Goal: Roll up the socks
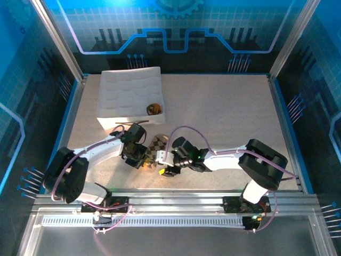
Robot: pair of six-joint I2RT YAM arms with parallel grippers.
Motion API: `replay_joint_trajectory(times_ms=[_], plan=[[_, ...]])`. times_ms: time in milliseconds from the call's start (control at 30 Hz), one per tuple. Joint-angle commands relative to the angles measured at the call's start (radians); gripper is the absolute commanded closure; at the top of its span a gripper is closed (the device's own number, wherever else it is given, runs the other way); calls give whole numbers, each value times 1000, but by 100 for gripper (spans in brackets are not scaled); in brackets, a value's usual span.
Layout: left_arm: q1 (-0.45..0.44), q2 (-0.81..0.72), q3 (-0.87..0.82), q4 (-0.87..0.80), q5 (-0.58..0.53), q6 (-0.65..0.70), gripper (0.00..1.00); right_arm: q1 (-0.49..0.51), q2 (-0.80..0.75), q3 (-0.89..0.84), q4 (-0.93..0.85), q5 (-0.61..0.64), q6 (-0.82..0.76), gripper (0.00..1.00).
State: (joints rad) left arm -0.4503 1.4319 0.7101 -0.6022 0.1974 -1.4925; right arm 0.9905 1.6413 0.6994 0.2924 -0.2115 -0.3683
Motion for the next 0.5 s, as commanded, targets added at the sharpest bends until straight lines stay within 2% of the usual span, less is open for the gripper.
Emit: replay_joint_trajectory(times_ms=[0, 200, 467], plan=[[4, 73, -27, -179, -6, -13, 100, 58, 7, 8, 92, 200, -134, 43], [8, 131, 20, -179, -10, 9, 100, 124, 87, 70, 93, 275, -106, 44], [9, 162, 48, -170, 0, 30, 100, 133, 171, 133, 63, 315, -72, 52]])
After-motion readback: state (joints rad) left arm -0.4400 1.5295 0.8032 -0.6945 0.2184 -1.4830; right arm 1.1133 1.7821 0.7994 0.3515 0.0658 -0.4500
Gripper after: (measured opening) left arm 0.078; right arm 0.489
